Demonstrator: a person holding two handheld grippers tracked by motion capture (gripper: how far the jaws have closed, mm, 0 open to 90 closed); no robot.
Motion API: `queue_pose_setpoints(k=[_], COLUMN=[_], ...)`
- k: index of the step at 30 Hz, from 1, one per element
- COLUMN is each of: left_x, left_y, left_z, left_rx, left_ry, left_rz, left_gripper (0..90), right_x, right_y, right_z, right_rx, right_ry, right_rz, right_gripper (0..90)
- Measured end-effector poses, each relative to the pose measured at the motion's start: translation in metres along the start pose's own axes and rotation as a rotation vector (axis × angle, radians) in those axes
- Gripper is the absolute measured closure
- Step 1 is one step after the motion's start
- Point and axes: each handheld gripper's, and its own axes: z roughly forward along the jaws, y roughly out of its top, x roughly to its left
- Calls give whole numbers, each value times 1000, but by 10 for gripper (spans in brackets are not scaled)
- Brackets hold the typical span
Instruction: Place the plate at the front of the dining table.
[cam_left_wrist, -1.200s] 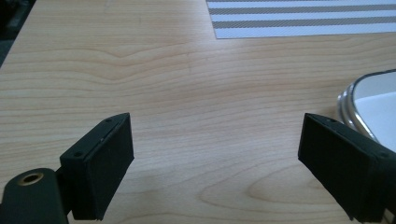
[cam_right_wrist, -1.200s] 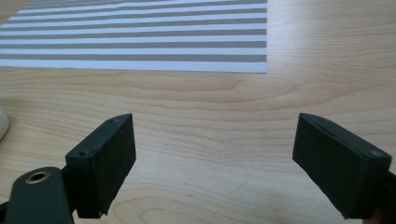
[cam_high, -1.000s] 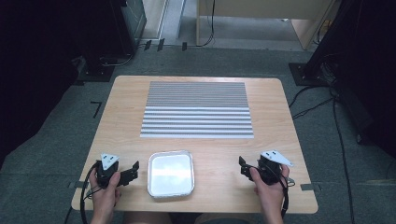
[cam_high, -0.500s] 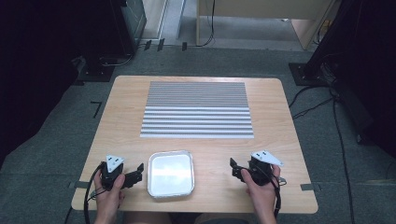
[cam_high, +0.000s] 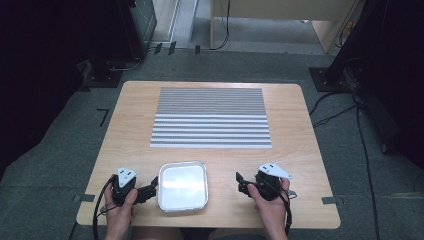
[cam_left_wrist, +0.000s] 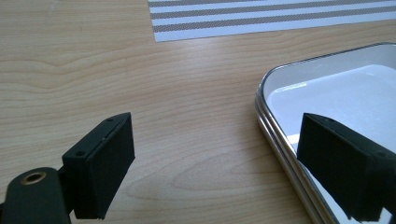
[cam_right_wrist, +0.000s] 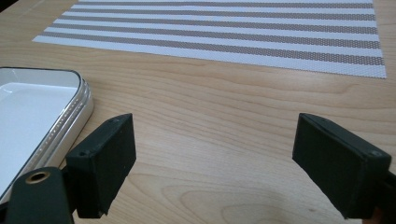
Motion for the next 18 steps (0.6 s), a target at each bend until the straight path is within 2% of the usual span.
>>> queue_pose_setpoints(k=[18], left_x=[-15], left_y=[-1], left_z=[-2], left_rx=[0], left_ry=[-45], left_rz=[27], left_gripper=[118], right_x=[25], right_y=[-3], right_z=[10], right_rx=[11], right_ry=[45], right_rz=[-12], right_gripper=[134])
